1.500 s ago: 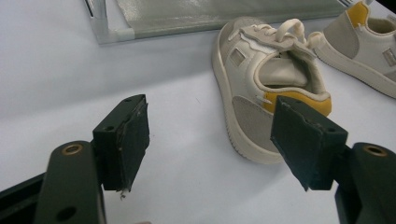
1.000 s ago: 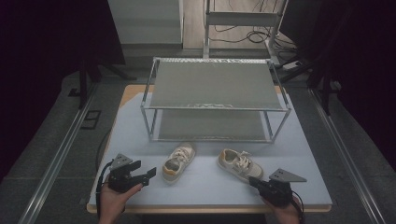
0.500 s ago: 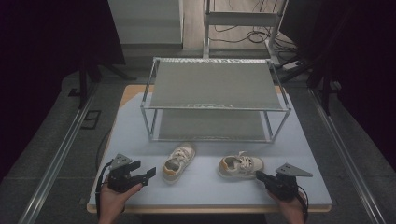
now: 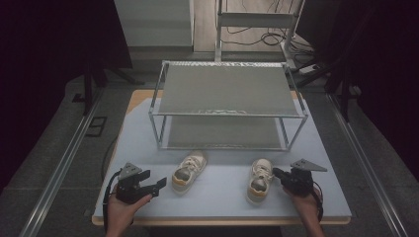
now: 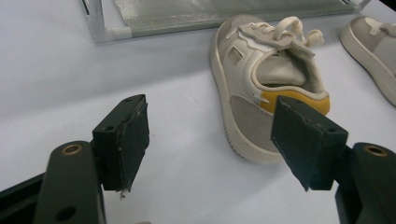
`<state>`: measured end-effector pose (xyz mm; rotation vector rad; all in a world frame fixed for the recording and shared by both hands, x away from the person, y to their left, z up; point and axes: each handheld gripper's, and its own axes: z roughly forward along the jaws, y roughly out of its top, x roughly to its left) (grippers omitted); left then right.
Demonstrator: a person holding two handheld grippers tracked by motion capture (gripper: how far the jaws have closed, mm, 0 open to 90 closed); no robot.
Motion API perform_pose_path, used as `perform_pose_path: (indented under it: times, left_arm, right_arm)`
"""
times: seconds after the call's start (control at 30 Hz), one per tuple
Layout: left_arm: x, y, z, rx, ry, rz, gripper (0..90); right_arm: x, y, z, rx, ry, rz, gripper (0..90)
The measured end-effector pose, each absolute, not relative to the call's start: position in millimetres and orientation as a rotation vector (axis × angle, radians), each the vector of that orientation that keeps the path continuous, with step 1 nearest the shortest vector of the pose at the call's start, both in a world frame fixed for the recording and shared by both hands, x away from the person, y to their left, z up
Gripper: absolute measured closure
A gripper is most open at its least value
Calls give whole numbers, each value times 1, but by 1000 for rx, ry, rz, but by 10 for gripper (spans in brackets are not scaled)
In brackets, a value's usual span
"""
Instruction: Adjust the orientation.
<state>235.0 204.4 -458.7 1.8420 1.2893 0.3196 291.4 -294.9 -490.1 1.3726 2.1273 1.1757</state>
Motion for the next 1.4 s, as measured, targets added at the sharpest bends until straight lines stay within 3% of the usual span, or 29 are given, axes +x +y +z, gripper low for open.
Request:
perform_pose_path:
  times: [0.23, 0.5, 0.67, 1.03, 1.4]
  left_arm:
    - [235, 203, -458, 1846, 1283, 318, 280]
    - [234, 206, -457, 1837, 1285, 321, 280]
    - [233, 205, -457, 1840, 1280, 320, 280]
    - [234, 204, -458, 1846, 1280, 316, 280]
    - [234, 207, -458, 1835, 1288, 318, 280]
  right_arm:
    - [294, -296, -491, 1375, 2116, 1200, 895]
    - [244, -280, -447, 1195, 2092, 1310, 895]
    - [227, -266, -439, 1126, 2130, 1357, 895]
    - [211, -222, -466, 1026, 2322, 1327, 892]
    - [209, -237, -470, 1054, 2331, 1317, 896]
